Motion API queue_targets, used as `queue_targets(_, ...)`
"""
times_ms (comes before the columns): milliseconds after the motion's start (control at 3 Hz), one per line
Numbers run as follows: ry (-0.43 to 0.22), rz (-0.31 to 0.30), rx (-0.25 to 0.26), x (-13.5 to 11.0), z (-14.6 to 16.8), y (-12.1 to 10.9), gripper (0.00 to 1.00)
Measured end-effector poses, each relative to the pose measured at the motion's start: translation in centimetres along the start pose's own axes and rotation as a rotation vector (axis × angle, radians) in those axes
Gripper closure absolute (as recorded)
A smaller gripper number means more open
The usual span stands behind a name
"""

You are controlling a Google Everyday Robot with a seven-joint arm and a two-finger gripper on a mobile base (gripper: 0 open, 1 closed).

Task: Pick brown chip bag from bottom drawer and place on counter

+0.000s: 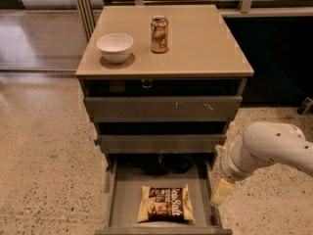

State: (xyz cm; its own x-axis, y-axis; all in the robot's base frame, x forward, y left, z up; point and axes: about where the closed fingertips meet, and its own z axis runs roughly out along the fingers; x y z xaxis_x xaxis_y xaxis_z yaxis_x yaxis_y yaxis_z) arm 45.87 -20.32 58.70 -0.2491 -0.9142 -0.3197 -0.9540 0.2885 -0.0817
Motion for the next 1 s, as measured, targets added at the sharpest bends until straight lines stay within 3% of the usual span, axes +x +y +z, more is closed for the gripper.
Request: queue_targets(1000, -0.032, 0.051, -0.080, 1.6, 10.3, 0.3, 0.00)
